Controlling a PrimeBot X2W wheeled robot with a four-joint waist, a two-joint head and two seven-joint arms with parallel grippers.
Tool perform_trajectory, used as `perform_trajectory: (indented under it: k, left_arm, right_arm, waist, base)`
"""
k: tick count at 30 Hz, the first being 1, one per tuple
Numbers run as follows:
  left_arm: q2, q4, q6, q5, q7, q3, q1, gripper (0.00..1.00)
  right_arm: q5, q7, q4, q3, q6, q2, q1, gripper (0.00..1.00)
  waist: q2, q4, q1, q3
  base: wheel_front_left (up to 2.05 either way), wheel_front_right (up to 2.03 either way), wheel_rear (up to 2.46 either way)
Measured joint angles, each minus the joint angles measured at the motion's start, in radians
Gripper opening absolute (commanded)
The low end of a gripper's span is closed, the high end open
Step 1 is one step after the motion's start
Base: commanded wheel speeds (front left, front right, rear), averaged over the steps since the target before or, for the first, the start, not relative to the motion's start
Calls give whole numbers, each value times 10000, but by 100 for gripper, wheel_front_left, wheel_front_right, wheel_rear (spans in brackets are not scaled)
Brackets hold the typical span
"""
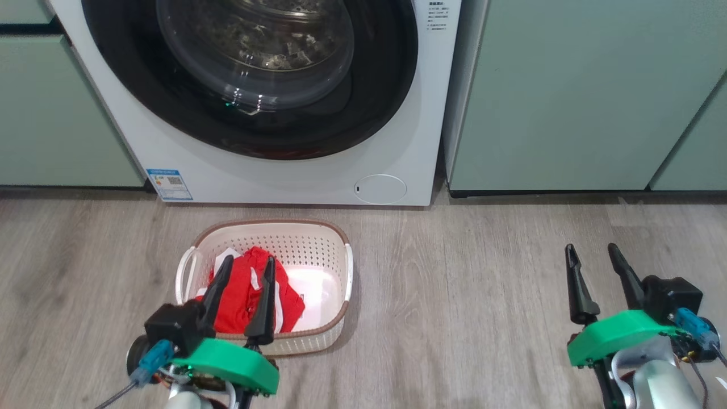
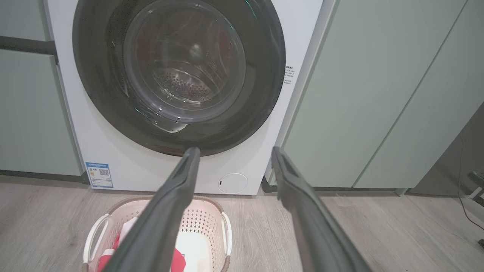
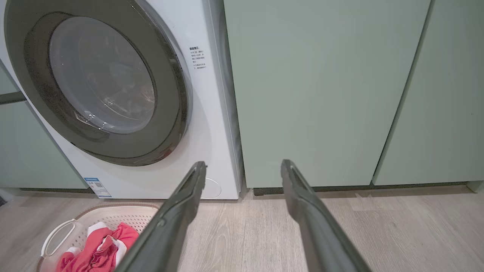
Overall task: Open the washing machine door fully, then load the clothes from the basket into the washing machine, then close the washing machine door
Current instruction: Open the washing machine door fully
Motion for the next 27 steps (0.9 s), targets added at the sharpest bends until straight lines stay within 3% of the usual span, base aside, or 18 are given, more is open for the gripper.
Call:
perform_trajectory:
  k: [27]
  left_arm:
    - [19,-63,10,98,0,65,2,100]
  right_arm:
    - [-2,0,119,2,0,19,-31,100]
  waist:
    - [0,-36,0,-60]
  base:
    - [9,9,-19]
